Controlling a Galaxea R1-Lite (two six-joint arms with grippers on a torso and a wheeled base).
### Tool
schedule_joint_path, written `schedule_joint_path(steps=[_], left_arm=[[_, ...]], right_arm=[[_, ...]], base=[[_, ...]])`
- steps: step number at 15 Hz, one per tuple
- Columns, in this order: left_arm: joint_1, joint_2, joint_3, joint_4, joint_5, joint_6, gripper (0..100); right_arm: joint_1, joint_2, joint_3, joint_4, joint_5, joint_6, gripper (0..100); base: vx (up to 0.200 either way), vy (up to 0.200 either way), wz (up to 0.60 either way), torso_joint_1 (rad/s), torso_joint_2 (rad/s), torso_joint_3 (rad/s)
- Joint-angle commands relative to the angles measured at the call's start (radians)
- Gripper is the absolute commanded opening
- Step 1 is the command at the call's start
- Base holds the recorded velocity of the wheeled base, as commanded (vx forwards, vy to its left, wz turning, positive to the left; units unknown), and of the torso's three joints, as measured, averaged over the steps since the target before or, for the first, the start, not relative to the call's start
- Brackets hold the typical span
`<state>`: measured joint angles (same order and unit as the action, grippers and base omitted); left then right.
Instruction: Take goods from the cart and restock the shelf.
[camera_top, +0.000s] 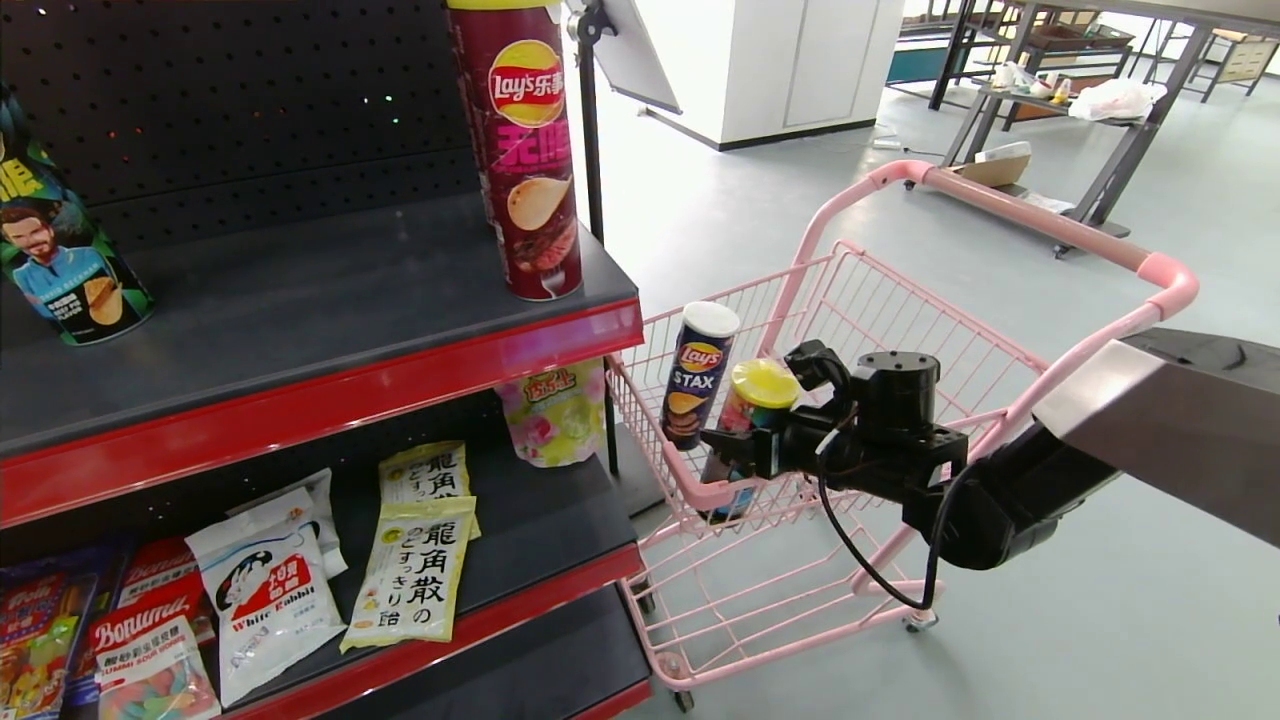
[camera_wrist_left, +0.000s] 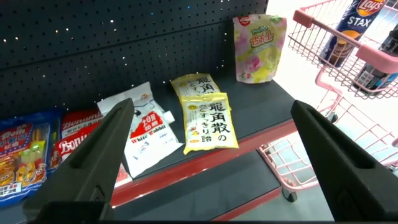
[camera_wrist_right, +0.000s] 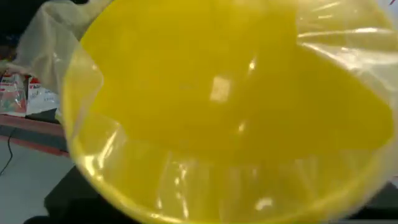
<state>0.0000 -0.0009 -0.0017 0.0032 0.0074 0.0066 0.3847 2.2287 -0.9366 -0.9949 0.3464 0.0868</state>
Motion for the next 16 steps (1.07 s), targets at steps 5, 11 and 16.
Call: schedule_joint_path(steps=[5,11,16], left_arm=[[0.000,0.001,0.000,0.000,0.000,0.000,100],[0.000,0.001,0.000,0.000,0.000,0.000,100],[0.000,0.001,0.000,0.000,0.000,0.000,100]], right_arm=[[0.013,-0.052,0.025,-0.037,-0.040,-0.004,0],[-0.020,-0.397,0.001,0.144,-0.044,-0.056,0],[-0.050,-0.798,-0.068,0.598,-0.148,-0.101,0]], base=[[0.000,0.000,0.00,0.000,0.00,0.000],[0.000,0.000,0.00,0.000,0.00,0.000],[0.000,0.000,0.00,0.000,0.00,0.000]])
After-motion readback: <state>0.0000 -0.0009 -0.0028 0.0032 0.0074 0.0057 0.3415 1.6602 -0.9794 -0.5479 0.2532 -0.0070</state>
